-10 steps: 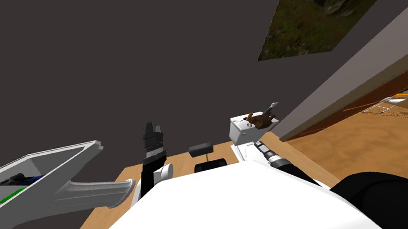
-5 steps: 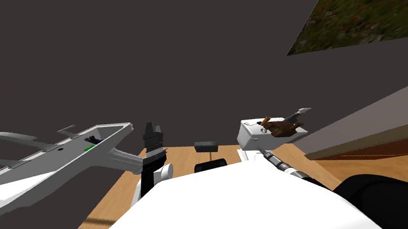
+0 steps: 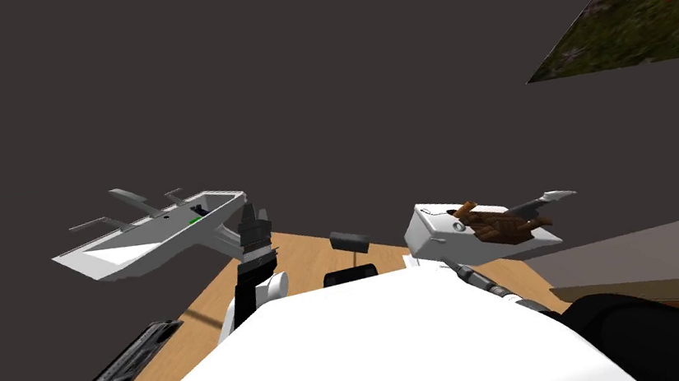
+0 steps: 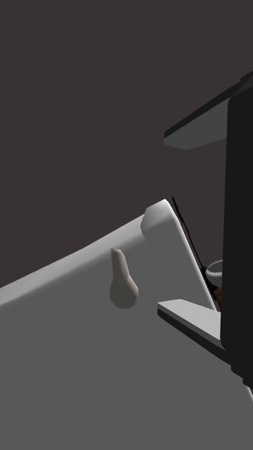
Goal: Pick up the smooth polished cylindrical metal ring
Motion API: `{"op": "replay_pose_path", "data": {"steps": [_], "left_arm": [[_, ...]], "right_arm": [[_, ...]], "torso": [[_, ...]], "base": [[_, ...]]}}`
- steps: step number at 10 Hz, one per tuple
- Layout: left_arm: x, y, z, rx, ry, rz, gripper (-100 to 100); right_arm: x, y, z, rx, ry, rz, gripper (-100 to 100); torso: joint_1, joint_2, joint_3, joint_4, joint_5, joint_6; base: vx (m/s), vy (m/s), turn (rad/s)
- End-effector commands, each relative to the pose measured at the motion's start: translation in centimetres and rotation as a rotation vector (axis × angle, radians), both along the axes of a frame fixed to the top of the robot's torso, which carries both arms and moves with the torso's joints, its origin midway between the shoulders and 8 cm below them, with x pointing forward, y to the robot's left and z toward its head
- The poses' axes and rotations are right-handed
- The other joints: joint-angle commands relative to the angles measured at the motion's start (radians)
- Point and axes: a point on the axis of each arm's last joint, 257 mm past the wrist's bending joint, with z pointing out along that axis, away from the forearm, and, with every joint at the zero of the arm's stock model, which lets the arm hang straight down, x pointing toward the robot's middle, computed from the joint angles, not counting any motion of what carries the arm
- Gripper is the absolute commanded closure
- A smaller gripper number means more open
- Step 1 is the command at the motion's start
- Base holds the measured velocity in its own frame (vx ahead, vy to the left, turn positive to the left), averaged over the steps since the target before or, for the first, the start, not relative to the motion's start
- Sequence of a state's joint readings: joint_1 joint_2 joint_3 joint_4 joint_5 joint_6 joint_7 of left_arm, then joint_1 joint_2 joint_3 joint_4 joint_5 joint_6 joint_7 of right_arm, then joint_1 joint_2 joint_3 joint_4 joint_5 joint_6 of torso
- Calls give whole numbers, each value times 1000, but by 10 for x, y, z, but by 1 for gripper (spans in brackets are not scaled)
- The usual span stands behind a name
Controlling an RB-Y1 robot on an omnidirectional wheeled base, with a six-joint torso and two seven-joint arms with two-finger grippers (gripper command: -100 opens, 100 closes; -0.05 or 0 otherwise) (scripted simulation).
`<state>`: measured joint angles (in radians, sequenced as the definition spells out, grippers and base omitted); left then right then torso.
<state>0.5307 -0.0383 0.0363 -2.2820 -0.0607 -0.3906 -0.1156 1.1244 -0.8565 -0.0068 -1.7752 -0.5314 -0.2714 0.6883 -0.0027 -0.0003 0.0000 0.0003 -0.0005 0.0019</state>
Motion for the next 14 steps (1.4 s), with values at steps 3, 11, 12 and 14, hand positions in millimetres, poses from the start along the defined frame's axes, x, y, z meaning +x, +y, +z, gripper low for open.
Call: {"op": "replay_pose_path", "data": {"steps": [3, 11, 12, 14], "left_arm": [[0, 0, 0, 0, 0, 0, 0], [0, 0, 0, 0, 0, 0, 0], [0, 0, 0, 0, 0, 0, 0], [0, 0, 0, 0, 0, 0, 0]], "right_arm": [[-54, -34, -12, -90, 168, 31, -100], [-167, -115, -7, -284, 525, 122, -100], [-167, -115, -7, -284, 525, 122, -100], [-203, -145, 5, -352, 650, 161, -100]], "torso": [[0, 0, 0, 0, 0, -1], [1, 0, 0, 0, 0, -1], [0, -1, 0, 0, 0, 0], [0, -1, -1, 0, 0, -1]], "base": [[-34, 2, 335], [-31, 9, 309], [-8, 1, -18], [-26, 15, 388]]}}
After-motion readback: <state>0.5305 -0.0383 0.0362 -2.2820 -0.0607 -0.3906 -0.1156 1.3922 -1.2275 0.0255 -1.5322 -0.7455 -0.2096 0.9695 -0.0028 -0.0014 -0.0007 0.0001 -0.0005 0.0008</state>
